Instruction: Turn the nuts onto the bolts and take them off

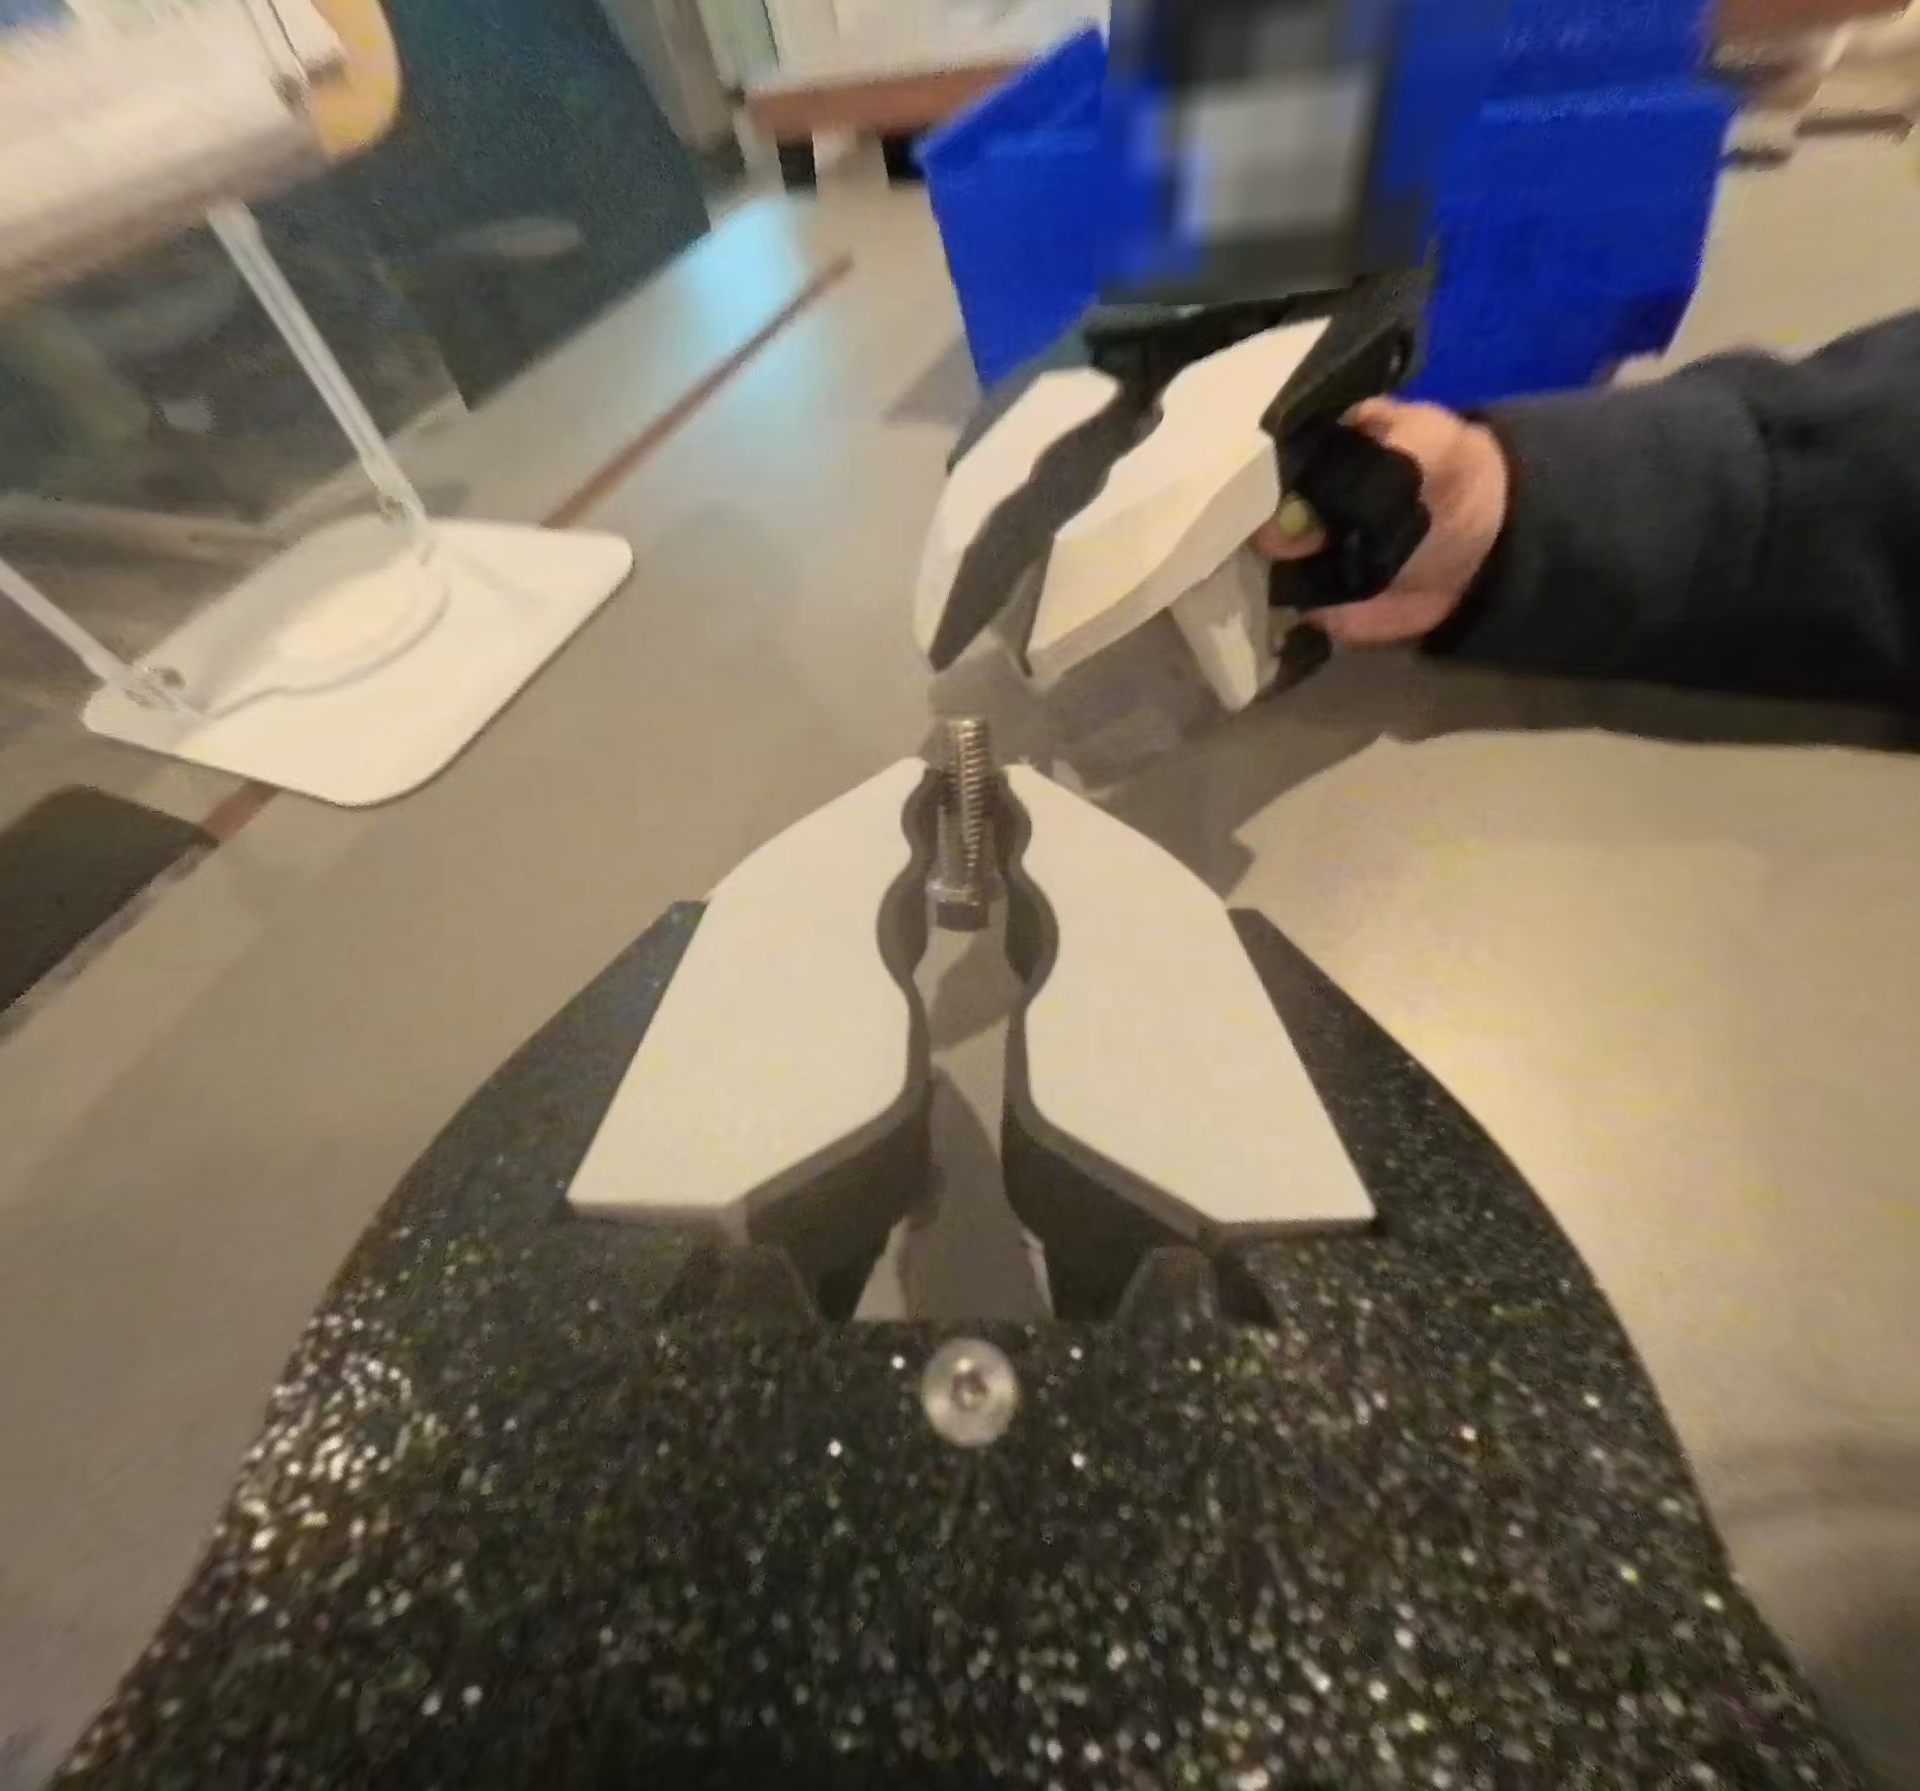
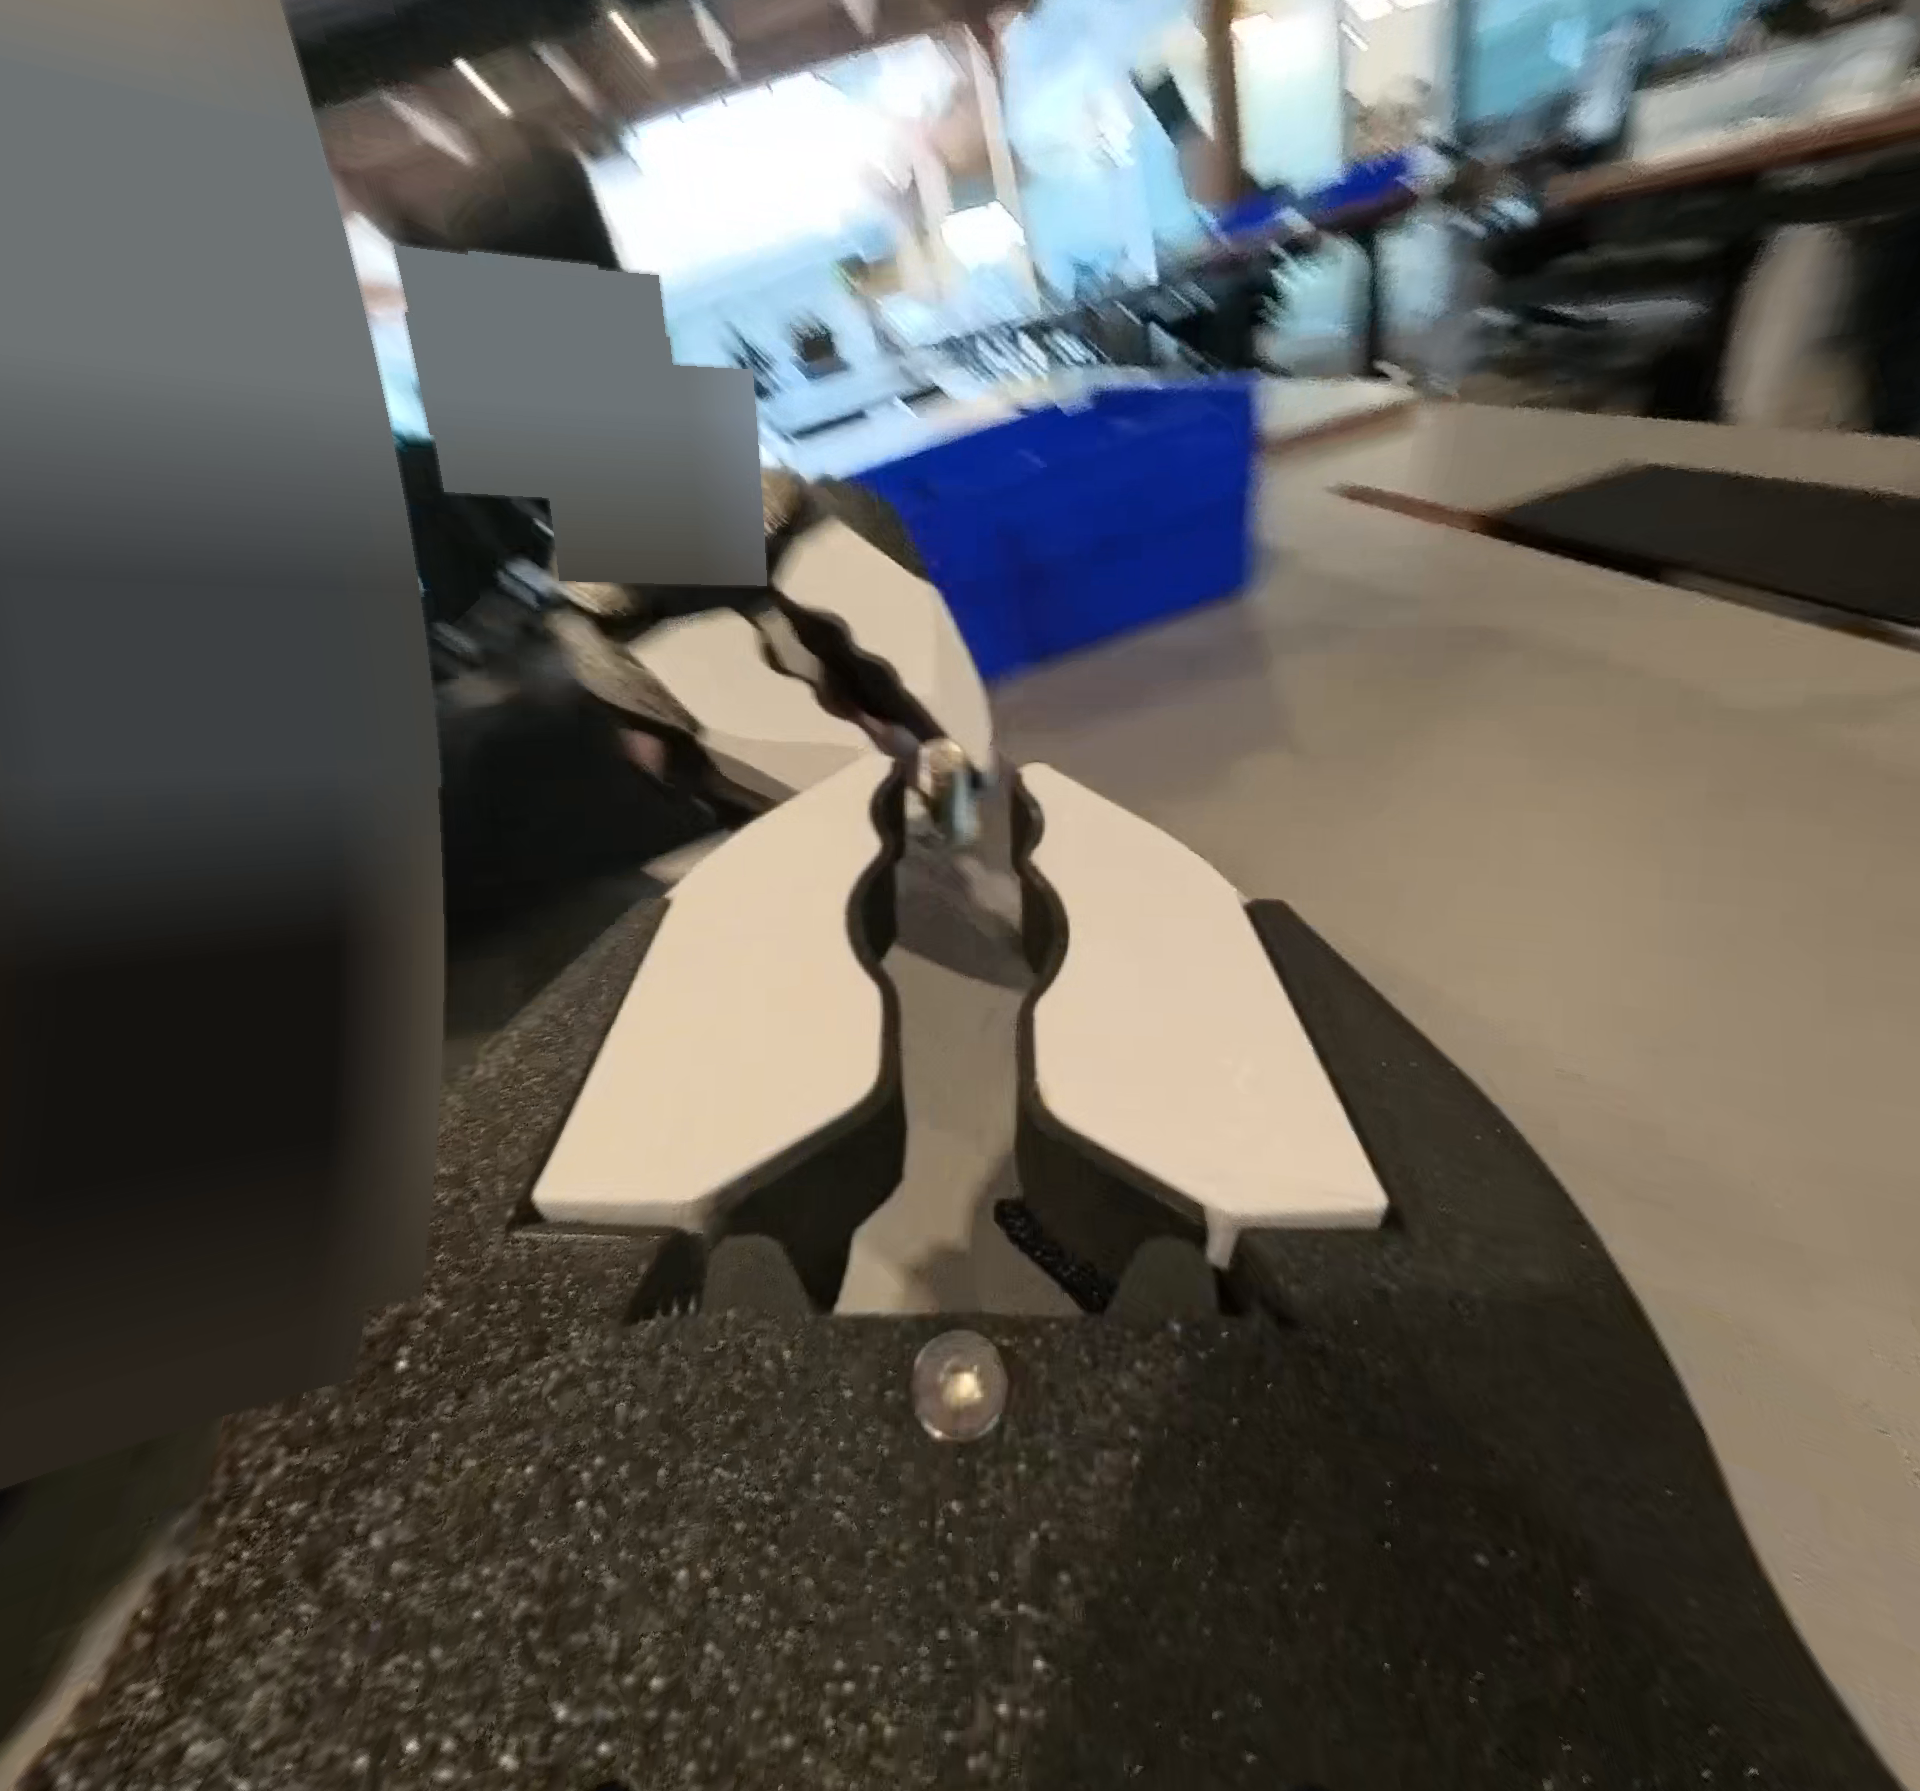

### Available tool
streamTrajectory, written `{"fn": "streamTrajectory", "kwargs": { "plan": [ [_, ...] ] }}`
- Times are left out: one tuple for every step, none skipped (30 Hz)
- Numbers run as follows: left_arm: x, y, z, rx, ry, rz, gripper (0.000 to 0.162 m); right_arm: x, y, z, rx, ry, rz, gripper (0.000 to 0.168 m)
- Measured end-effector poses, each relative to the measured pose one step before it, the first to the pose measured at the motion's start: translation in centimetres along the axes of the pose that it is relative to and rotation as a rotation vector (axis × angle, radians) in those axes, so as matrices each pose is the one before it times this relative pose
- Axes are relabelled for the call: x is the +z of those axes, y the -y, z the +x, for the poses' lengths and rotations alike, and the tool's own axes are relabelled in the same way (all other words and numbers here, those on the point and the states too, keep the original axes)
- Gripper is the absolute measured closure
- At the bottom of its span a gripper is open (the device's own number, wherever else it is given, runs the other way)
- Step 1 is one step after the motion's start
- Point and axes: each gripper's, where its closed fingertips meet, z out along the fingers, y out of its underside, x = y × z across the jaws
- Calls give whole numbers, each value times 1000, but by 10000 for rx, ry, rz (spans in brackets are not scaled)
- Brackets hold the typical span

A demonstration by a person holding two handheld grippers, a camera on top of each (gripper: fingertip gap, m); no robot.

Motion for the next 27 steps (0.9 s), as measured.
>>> {"fn": "streamTrajectory", "kwargs": {
  "plan": [
    [-112, 202, 130, 7, -71, 221, 153, 19, 363, -408, 138, 348, 289, 152],
    [-22, 55, 247, 94, -110, 88, 153, 60, 165, -229, 20, 162, 103, 152],
    [25, 95, 157, 126, 8, 77, 153, 192, -151, -99, -79, 21, -127, 151],
    [49, 106, 151, 118, -11, 65, 153, 238, -301, -116, -164, 22, -225, 150],
    [99, 74, 240, 31, -112, 22, 153, 197, -210, -54, -124, -4, -123, 149],
    [119, 19, 186, -38, -100, 1, 153, 170, 64, -139, -38, 69, 74, 149],
    [121, 30, 173, -6, -89, 27, 153, 157, 149, -117, 56, 94, 139, 150],
    [77, 59, 169, 23, -67, 55, 153, 132, -31, -22, 71, 45, 5, 154],
    [32, 87, 92, 18, -5, 54, 153, 60, -231, 122, -16, -65, -144, 158],
    [10, 56, 20, 8, 22, 39, 153, -86, -9, 102, -58, -99, -20, 158],
    [-12, 11, -32, -6, 39, 19, 153, -30, -21, -7, -55, -31, -55, 158],
    [-38, 83, -49, -15, 38, 75, 153, 2, -52, 36, -17, -9, -50, 155],
    [-53, 96, -42, -55, 15, 97, 153, 59, -3, -61, 50, 89, -2, 153],
    [-36, 27, -7, -76, -25, 46, 153, 104, -33, -75, 78, 82, 23, 153],
    [-31, -3, 22, -51, -36, 31, 153, 34, -56, 26, 20, 0, -10, 155],
    [-29, -4, -21, -31, 29, 21, 153, 48, -22, 52, -4, -34, 7, 156],
    [-82, 11, -61, 7, 75, 38, 153, -19, 20, -64, -30, 12, -3, 159],
    [-70, 27, 19, -20, -6, 38, 153, 78, 12, -59, -30, -18, -8, 159],
    [-14, 10, 5, -40, -4, 16, 153, 35, -22, -45, -58, -56, -25, 159],
    [-17, -48, 28, 19, 15, -11, 153, 30, -23, -29, -52, -55, -46, 159],
    [5, -125, -107, 40, 107, -56, 153, -58, -77, 145, -31, -100, -67, 159],
    [-32, -151, -194, 45, 171, -82, 152, -144, -106, 300, -48, -163, -93, 159],
    [-151, -161, -154, 36, 172, -119, 147, -38, -167, 331, -61, -264, -144, 159],
    [-236, -258, -136, 9, 156, -175, 141, -121, -253, 400, -89, -319, -241, 159],
    [-291, -246, -225, -21, 154, -177, 136, -301, -560, 483, -133, -324, -402, 160],
    [-352, -212, -248, -40, 166, -125, 133, -21, -624, 527, -190, -432, -555, 159],
    [-425, -251, -382, -56, 214, -77, 132, 58, -603, 404, -295, -405, -562, 159]
  ]
}}
